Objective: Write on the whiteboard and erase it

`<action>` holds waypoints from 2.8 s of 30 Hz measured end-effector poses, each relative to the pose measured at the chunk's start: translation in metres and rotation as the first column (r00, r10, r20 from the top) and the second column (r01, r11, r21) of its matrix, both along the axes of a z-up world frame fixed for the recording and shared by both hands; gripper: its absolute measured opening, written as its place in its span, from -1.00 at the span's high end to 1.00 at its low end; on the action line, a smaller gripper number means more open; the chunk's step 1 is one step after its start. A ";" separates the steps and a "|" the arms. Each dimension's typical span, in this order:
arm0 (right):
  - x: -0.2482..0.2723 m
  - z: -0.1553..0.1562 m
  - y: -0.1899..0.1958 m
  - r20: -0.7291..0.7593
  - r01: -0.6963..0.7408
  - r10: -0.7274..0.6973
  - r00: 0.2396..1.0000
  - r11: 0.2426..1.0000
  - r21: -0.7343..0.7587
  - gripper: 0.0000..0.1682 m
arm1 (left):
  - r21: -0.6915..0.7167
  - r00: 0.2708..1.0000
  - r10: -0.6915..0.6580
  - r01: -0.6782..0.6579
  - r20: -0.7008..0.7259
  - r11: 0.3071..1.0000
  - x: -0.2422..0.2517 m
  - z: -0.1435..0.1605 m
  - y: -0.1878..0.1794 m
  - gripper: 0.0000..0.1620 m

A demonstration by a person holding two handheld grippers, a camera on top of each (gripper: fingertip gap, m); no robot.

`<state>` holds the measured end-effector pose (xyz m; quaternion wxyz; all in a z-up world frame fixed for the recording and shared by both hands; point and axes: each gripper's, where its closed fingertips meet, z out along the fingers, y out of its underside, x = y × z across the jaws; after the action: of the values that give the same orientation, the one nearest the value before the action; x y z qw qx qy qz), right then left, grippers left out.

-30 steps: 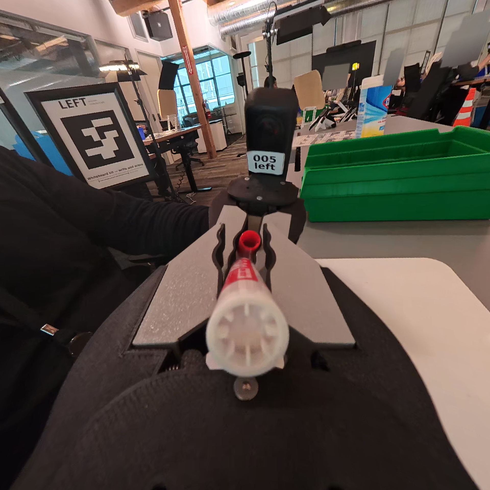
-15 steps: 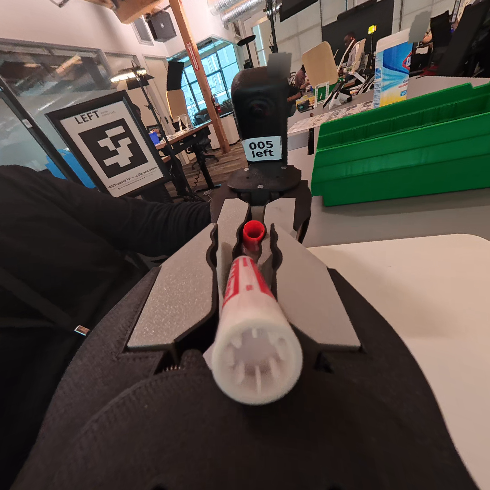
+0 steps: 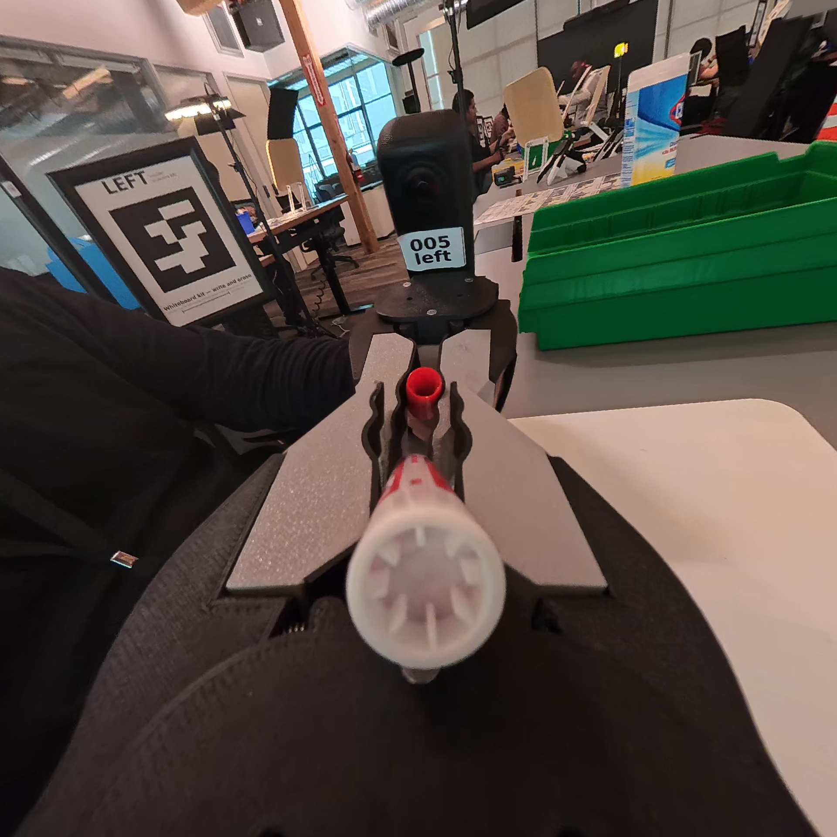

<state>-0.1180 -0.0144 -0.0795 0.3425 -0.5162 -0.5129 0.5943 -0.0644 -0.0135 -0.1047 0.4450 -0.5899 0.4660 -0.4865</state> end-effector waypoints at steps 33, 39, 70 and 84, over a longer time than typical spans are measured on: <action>-0.005 0.017 -0.005 -0.102 0.076 -0.062 0.993 0.987 0.144 0.70 | 0.044 0.990 0.025 -0.018 -0.141 0.999 0.016 -0.026 -0.002 0.84; -0.012 0.002 -0.007 -0.020 0.051 -0.048 0.999 0.987 0.153 0.70 | 0.070 0.990 0.021 -0.012 -0.142 0.997 0.017 -0.025 -0.004 0.84; -0.001 -0.007 -0.007 0.076 -0.010 0.005 0.997 0.998 0.061 0.64 | 0.069 0.987 0.012 -0.001 -0.159 0.998 0.014 -0.028 -0.007 0.85; 0.001 -0.004 -0.007 0.067 -0.001 -0.004 0.998 0.998 0.064 0.60 | 0.064 0.987 0.010 0.000 -0.158 0.998 0.013 -0.028 -0.007 0.85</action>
<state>-0.1175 -0.0209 -0.0838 0.3420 -0.5250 -0.5425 0.5596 -0.0511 -0.0209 -0.1327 0.4264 -0.6135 0.5137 -0.4217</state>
